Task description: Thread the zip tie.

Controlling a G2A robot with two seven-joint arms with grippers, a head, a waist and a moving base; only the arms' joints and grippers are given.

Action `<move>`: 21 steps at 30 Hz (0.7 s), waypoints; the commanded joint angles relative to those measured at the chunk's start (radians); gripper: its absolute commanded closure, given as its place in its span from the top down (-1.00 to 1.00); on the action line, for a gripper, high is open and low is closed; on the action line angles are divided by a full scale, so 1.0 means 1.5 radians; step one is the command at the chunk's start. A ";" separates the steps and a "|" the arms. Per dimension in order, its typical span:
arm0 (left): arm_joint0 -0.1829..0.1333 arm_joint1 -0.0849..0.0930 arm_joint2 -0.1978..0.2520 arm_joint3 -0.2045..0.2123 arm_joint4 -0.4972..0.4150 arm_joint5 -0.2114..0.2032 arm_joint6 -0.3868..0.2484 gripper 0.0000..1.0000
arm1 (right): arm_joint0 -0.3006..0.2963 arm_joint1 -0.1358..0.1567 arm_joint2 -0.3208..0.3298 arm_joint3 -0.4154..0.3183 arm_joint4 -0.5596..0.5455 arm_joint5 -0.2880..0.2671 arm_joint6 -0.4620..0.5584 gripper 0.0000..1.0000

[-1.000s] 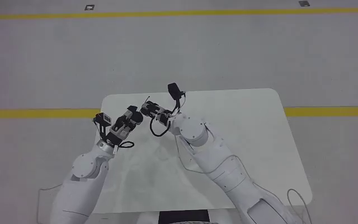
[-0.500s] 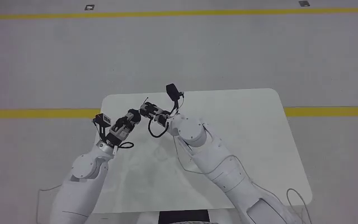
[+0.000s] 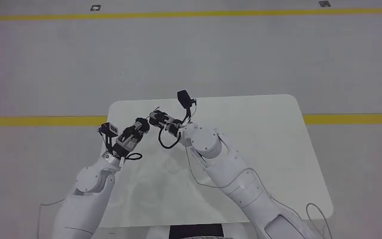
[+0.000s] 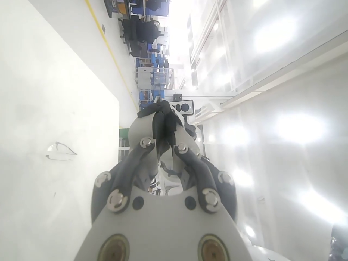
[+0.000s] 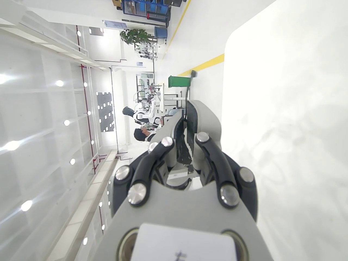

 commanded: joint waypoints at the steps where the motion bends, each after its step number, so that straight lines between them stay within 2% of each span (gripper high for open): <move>1: 0.003 0.001 -0.005 -0.004 -0.005 0.001 -0.008 -1.00 | -0.003 0.002 0.005 -0.006 -0.002 -0.002 0.005 1.00; 5: 0.008 0.005 -0.022 -0.007 -0.021 0.005 -0.048 -1.00 | -0.014 0.009 0.027 -0.019 0.006 -0.014 0.026 1.00; 8: 0.010 0.009 -0.042 -0.004 -0.029 0.012 -0.077 -1.00 | -0.018 0.016 0.054 -0.021 0.032 -0.040 0.067 1.00; 12: 0.011 0.017 -0.073 0.000 -0.051 0.042 -0.144 -1.00 | -0.016 0.025 0.085 -0.009 0.072 -0.075 0.145 1.00; 16: 0.008 0.028 -0.114 0.013 -0.053 0.075 -0.222 -1.00 | 0.007 0.034 0.103 0.033 0.109 -0.115 0.246 1.00; 19: 0.004 0.036 -0.132 0.020 -0.048 0.109 -0.294 -1.00 | 0.009 0.034 0.104 0.037 0.112 -0.114 0.251 1.00; 21: 0.004 0.036 -0.132 0.020 -0.048 0.109 -0.294 -1.00 | 0.009 0.034 0.104 0.037 0.112 -0.114 0.251 1.00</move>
